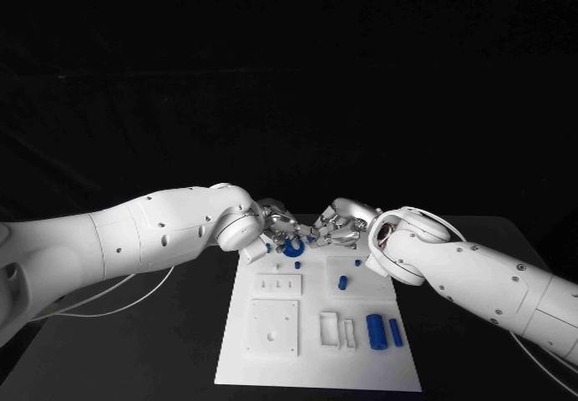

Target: Assemble the parts on the task board

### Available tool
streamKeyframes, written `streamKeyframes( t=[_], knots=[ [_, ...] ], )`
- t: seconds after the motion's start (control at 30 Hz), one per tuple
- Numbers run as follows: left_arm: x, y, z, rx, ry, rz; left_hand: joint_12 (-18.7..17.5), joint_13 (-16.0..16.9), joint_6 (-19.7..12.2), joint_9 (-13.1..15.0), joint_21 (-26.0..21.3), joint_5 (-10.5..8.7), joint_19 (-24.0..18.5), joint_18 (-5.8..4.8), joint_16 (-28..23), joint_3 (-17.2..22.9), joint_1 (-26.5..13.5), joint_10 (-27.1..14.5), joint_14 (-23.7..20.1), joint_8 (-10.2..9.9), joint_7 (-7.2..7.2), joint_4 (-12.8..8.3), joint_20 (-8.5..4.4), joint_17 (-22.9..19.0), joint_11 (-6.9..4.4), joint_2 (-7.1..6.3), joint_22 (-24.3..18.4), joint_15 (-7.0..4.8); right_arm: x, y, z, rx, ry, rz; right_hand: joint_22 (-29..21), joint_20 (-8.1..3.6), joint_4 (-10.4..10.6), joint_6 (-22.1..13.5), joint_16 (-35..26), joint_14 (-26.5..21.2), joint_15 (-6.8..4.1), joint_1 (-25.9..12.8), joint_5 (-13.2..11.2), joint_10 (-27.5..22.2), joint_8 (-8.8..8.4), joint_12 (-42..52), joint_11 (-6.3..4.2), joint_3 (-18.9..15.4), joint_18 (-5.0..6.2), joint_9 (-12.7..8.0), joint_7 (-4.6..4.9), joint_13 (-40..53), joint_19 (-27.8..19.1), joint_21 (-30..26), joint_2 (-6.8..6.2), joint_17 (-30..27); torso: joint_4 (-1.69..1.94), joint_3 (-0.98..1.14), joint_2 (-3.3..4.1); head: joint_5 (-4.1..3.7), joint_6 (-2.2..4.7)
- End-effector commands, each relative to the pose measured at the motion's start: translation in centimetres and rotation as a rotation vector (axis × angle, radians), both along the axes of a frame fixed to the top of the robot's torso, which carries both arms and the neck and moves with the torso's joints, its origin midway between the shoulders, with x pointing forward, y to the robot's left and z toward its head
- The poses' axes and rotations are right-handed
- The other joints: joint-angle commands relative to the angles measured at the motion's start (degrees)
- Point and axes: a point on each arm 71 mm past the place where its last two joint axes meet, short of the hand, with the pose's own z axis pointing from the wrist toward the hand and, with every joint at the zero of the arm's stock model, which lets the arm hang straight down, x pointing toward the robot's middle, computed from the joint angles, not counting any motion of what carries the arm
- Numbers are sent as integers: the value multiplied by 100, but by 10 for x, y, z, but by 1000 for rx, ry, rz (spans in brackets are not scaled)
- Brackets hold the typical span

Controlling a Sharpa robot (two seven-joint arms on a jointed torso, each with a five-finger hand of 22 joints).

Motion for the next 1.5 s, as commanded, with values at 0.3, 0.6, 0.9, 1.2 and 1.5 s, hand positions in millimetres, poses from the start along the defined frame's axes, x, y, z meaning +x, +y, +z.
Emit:
streamKeyframes(
  t=[0.3,0.6,0.9,1.2,1.5],
  knots=[
    [-2,-7,2,-7,1,-31,-33,7,-8,-4,-70,211,36,-65,-12,152,207,230,-37,-27,-36,-129,8,10,16,229,63,-9,-2,7,1,-21,13,36,-8,-11,30,24,-27,13,-33,7,-24,8,18,-2,21,-19,69,-1,-37,13,316,-32,28,4,3,-3,3,-17,-15],
    [-3,-4,2,-16,11,-28,51,80,80,1425,-136,826,40,-100,95,477,-3,217,-32,125,-176,-327,-35,124,-49,304,202,-53,-1,5,-1,-34,26,34,-12,-9,47,20,-37,11,-32,9,-98,1,17,-10,22,-26,68,-6,-38,8,315,-40,48,3,2,-5,-1,-33,-42],
    [-3,-1,1,-22,16,-23,47,141,44,2379,-249,933,66,-110,112,727,-156,194,-60,-23,-201,-388,-38,69,-50,149,369,-56,-1,5,-3,-45,35,35,-11,-10,47,40,-31,12,-33,19,-117,-1,21,-11,20,-31,68,-5,-44,7,315,-38,55,15,5,-2,-1,-32,-57],
    [-3,1,1,-23,21,-20,31,168,81,2288,-307,663,77,-113,105,464,-293,186,-76,-28,-199,-146,-32,20,-49,-70,425,-51,-1,5,-4,-49,36,36,-12,-10,46,48,-38,10,-35,21,-119,-2,19,-13,18,-34,68,-3,-47,6,315,-39,56,12,6,1,-2,-23,-64],
    [-3,3,1,-22,26,-17,-6,194,84,2086,-411,411,110,-114,92,155,-76,175,-95,-27,-176,240,-20,-41,-33,-179,544,-39,-2,7,-4,-49,36,40,-13,-12,41,59,-39,11,-37,30,-114,-2,19,-13,16,-37,68,-1,-50,6,315,-44,65,19,3,2,0,-27,-68]
  ],
)
